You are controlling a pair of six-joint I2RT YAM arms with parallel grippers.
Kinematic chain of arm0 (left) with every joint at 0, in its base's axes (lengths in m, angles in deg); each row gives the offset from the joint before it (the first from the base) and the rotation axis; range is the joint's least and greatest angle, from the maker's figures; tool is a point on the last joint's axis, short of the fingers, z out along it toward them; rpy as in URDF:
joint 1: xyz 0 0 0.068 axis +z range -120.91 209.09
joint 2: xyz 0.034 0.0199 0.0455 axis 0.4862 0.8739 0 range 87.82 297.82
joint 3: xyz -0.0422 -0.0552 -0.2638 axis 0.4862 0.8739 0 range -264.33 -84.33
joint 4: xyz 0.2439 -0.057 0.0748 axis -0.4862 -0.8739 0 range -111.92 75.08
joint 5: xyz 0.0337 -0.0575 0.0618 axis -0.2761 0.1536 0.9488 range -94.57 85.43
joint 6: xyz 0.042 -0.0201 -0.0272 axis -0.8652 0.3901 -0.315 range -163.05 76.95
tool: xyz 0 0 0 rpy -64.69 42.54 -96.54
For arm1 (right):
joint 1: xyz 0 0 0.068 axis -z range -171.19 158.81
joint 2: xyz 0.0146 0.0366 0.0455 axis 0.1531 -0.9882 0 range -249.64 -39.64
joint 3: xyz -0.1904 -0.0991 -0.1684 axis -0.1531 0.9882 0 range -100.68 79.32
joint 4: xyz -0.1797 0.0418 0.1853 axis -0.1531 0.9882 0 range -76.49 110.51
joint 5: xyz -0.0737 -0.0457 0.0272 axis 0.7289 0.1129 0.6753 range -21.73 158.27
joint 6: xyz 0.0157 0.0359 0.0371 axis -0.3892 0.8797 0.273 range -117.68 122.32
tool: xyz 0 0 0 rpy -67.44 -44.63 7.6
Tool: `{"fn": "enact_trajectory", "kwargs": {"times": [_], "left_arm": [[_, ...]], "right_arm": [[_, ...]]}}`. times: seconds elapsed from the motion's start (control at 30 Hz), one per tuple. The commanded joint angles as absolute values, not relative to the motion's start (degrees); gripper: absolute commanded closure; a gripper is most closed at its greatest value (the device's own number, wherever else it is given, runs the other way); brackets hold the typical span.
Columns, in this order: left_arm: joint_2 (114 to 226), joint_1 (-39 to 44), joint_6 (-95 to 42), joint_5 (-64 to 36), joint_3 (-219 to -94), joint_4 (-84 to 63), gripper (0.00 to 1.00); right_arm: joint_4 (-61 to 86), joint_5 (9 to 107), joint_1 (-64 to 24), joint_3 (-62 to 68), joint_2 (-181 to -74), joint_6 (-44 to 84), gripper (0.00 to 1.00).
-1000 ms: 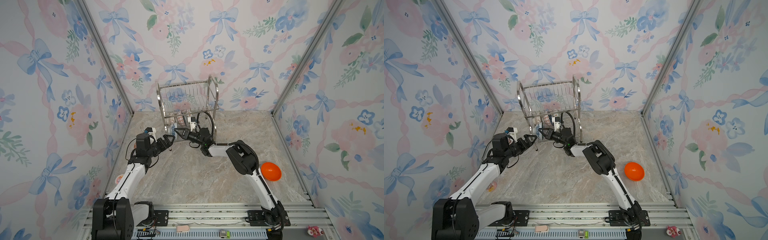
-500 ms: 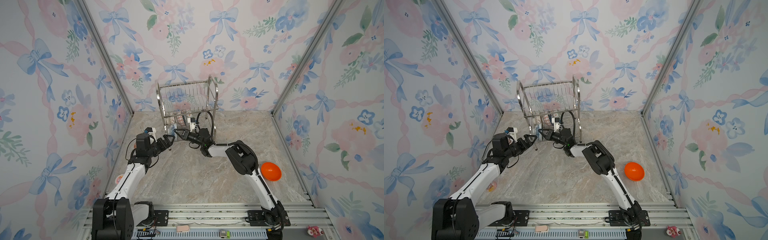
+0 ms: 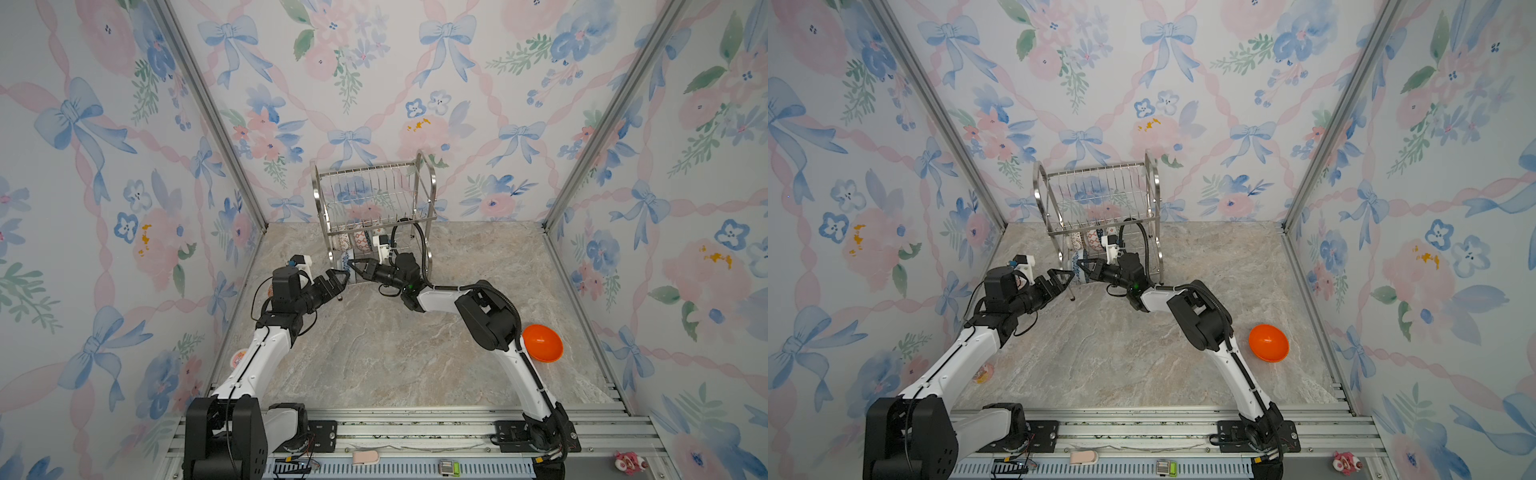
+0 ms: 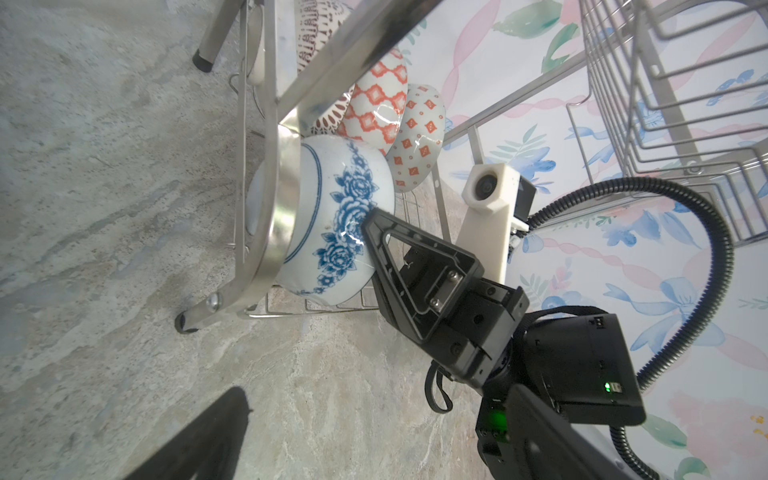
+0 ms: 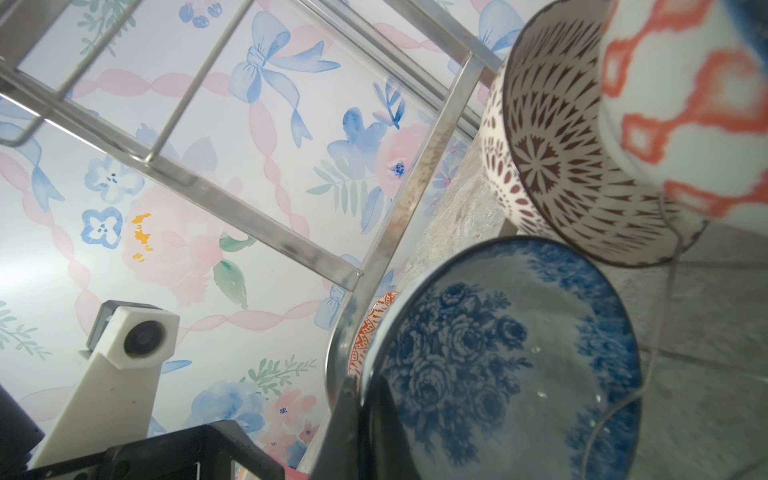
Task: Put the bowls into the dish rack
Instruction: 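Lower the blue-and-white bowl into the rack slot nearest the robot with the right gripper, then open the right gripper and draw back while the left gripper moves over the red-patterned bowl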
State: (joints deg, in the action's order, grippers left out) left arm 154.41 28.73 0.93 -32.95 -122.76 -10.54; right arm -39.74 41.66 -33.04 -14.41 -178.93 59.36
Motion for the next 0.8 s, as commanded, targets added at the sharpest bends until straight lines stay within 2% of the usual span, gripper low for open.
{"fn": "enact_trajectory", "kwargs": {"times": [0.0,0.23,0.43,0.67,0.77], "left_arm": [[154.36,29.00,-0.16,-32.81,-122.06,-10.84,0.02],[154.95,29.00,-0.09,-32.63,-122.14,-10.80,0.02],[153.91,29.00,-1.68,-30.69,-122.98,-13.98,0.02],[151.17,30.97,-6.08,-21.62,-125.94,-24.34,0.02],[150.51,32.00,-8.39,-16.80,-128.27,-28.22,0.02]], "right_arm": [[-33.01,40.73,-32.52,-14.44,-178.02,56.34,0.92],[-31.79,40.06,-32.43,-13.35,-174.83,53.46,0.74],[-32.99,39.80,-32.41,-11.73,-172.23,53.12,0.63],[-35.30,40.15,-32.20,-6.98,-167.32,52.42,0.48],[-36.04,40.49,-32.31,-4.60,-165.09,51.98,0.38]]}}
